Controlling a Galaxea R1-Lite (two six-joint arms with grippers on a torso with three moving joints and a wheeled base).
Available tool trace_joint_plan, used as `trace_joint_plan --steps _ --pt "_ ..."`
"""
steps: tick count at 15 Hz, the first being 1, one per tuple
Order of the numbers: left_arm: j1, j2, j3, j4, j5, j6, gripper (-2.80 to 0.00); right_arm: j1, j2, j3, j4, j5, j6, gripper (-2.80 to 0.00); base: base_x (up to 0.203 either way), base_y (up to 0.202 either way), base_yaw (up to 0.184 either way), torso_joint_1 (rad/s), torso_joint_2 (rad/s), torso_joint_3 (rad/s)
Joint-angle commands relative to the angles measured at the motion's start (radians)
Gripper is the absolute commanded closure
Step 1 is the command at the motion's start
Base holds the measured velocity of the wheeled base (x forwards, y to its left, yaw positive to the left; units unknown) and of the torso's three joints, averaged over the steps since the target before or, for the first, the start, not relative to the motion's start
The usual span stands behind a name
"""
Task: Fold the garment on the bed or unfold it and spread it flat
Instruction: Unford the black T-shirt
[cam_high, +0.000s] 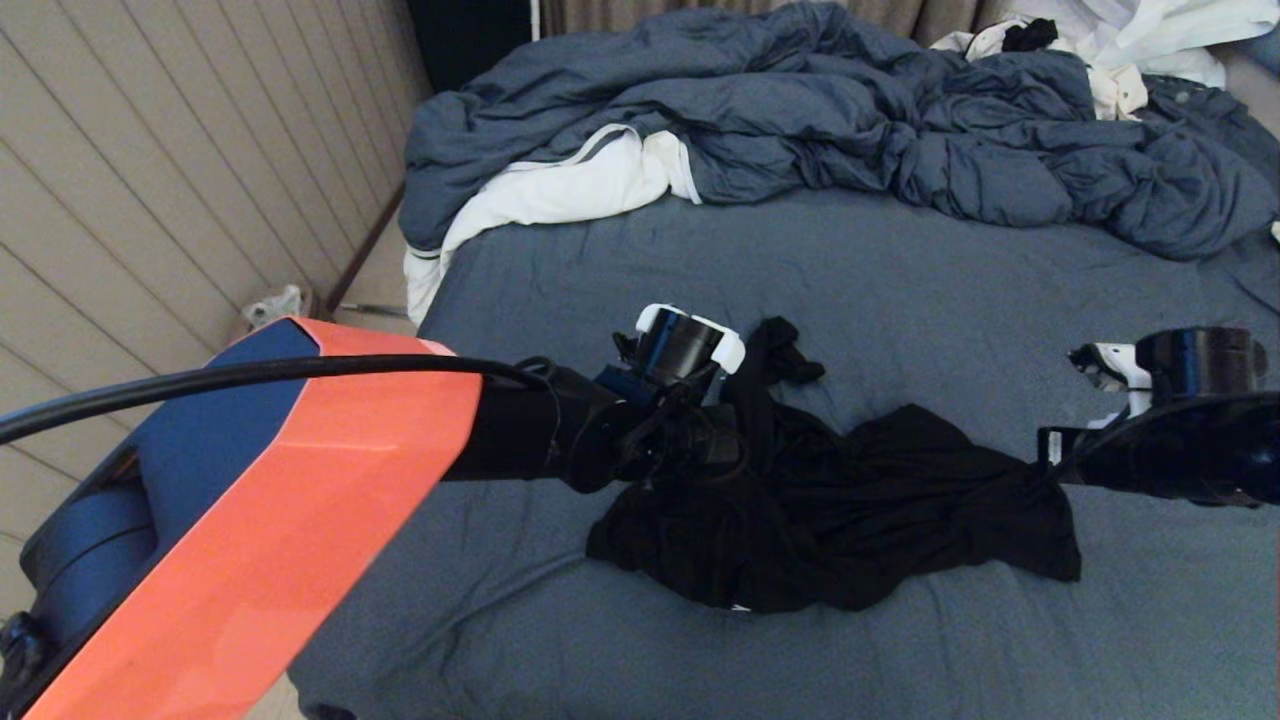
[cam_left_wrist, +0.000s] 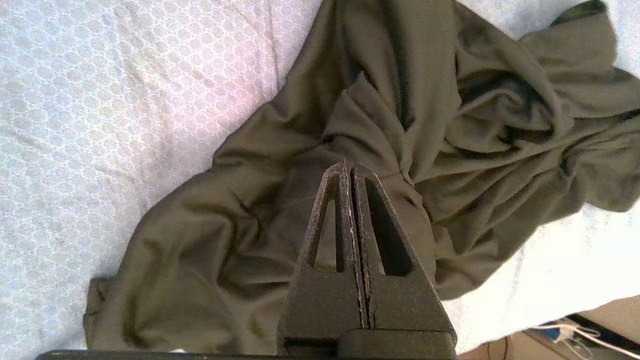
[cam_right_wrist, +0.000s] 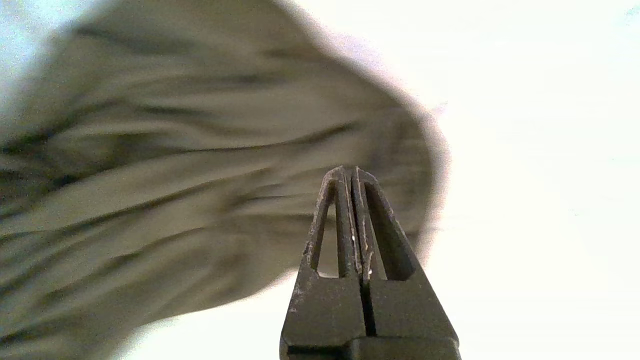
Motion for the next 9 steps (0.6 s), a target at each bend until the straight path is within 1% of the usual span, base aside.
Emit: trace_joint_plan --steps 1,2,3,4,9 --pt "-0.001 0.003 0.000 0.000 0.001 -0.004 0.00 -0.097 0.008 0.033 -0.031 0.027 -0.051 0.00 0.000 0.000 0.000 0.000 0.00 0.000" --pt "-0.001 0.003 0.000 0.000 0.001 -0.004 0.00 -0.128 0.009 0.040 -0.031 0.046 -0.075 0.00 0.000 0.000 0.000 0.000 0.00 0.000" --pt "-0.001 0.006 -0.001 0.000 0.001 -0.004 0.00 -0.141 0.014 0.057 -0.035 0.055 -0.087 0.00 0.000 0.000 0.000 0.000 0.00 0.000" --pt "-0.001 0.009 -0.003 0.000 0.001 -0.004 0.00 -0.150 0.024 0.062 -0.040 0.056 -0.093 -2.80 0.000 0.000 0.000 0.000 0.00 0.000" --pt "-0.001 0.010 -0.003 0.000 0.001 -0.004 0.00 -0.160 0.107 0.031 -0.042 0.057 -0.093 -2.80 0.000 0.000 0.000 0.000 0.00 0.000"
